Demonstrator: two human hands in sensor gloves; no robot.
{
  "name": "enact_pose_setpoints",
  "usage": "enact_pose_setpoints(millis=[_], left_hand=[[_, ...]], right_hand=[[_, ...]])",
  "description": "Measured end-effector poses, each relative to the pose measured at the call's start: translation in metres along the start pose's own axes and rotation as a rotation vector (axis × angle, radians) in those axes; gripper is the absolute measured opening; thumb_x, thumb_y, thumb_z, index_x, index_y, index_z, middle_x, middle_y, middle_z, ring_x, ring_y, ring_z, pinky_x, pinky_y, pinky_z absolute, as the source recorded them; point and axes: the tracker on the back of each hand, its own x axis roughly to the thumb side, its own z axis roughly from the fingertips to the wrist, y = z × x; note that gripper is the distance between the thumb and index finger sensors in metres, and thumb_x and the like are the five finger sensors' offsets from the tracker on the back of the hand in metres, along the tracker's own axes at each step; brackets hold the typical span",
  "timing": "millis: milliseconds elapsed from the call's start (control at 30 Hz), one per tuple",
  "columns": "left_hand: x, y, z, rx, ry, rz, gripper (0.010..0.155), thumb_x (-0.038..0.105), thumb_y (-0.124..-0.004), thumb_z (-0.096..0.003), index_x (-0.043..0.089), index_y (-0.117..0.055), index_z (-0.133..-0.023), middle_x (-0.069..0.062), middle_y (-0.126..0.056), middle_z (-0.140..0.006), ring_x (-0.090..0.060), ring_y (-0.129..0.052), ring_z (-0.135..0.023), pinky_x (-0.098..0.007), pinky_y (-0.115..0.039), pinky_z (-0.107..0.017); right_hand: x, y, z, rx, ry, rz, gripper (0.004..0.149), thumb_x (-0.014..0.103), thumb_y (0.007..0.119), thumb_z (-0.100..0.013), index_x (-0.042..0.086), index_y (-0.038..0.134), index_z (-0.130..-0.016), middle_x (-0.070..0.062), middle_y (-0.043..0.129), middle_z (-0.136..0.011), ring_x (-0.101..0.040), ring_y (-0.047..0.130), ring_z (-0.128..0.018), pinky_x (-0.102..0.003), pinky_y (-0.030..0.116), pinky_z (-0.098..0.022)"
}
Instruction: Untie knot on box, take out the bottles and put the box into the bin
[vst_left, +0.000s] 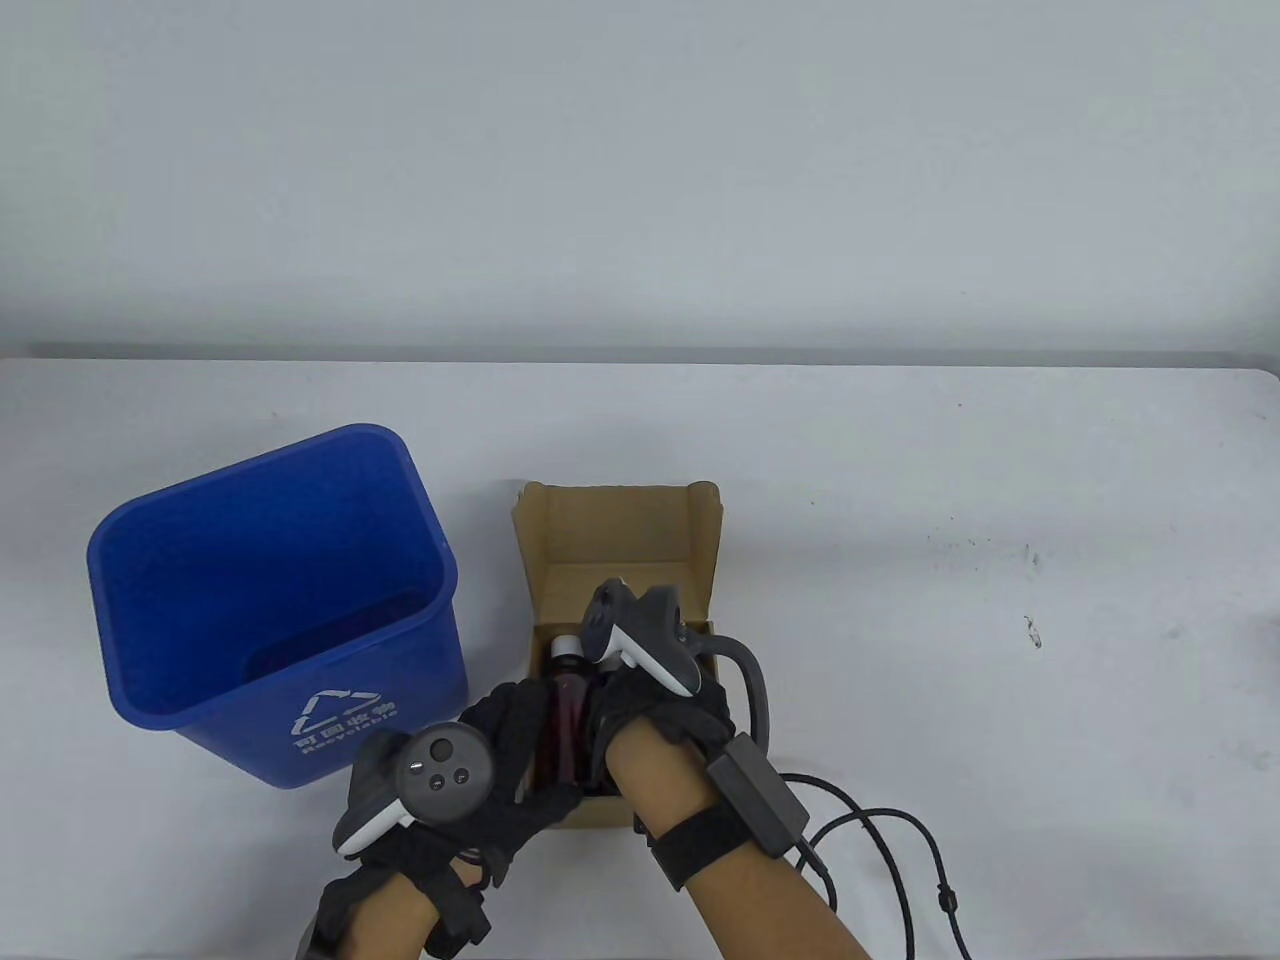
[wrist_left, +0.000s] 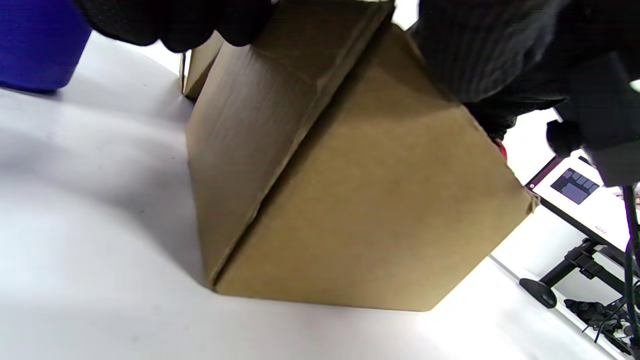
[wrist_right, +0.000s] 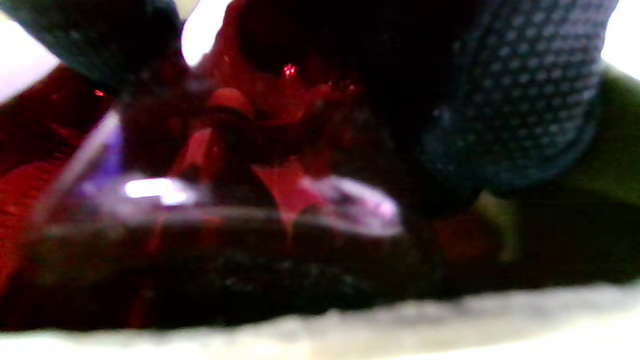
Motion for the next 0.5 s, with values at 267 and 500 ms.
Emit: enact_pose_setpoints(millis=[267,500], left_hand=[[-0.0040,-0.0006,-0.0008,0.007,-0.015,0.024,0.099,0.059,-0.073,-0.0449,0.010,-0.021,-0.112,-0.027,-0.033,-0.112,-0.061,-0.047,-0.101,-0.069,-0.051,-0.072],[-0.0018,0.0002,-0.0001,-0.002,-0.023,0.002,0.098,0.059,-0.074,-0.0449,0.009,-0.022,-0.112,-0.028,-0.034,-0.112,-0.061,-0.048,-0.100,-0.069,-0.051,-0.072]], right_hand=[[-0.0018,0.0008,0.0010,-0.072,0.005,-0.013,0.086,0.058,0.072,-0.047,-0.010,0.049,-0.094,-0.026,0.075,-0.082,-0.037,0.106,-0.047,-0.040,0.092,-0.027],[-0.0068,-0.0045,0.0048,-0.086,-0.031,-0.067,0.085,0.057,0.075,-0.046,-0.009,0.050,-0.093,-0.025,0.075,-0.082,-0.038,0.104,-0.050,-0.041,0.091,-0.029]])
